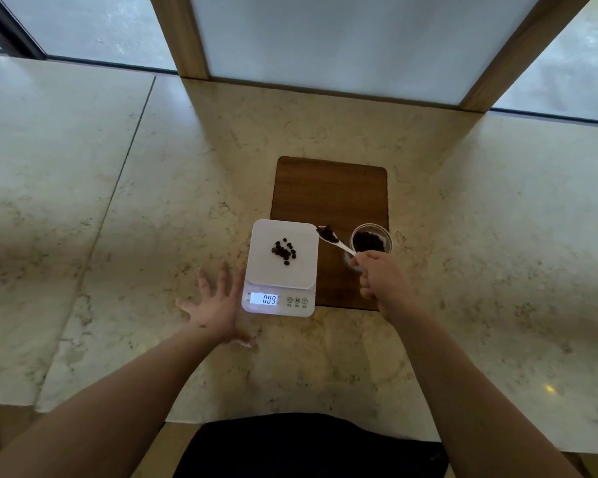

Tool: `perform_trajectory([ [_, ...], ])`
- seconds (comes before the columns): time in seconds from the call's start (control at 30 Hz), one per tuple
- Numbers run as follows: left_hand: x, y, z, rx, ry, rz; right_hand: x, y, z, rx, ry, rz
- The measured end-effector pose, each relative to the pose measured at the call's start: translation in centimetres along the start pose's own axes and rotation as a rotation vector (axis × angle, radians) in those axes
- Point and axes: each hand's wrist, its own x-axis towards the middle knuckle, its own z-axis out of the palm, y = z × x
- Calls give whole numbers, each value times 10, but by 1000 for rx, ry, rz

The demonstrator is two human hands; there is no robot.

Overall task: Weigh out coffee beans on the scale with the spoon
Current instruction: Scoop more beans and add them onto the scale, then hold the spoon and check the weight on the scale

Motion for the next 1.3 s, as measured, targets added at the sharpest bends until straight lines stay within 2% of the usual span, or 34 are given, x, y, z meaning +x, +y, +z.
perform_trajectory([
  [0.53,-4,3,0,-20,-2,9,17,16,50,-252,33,24],
  [0.7,-7,2,-1,-17,-2,24,21,14,51,-438,104,-123],
  [1.1,-7,3,0,-22,-17,28,13,12,59,-801,127,-370],
  [1.3,-2,0,4,-18,9,26,5,17,55,-911,183,-469],
])
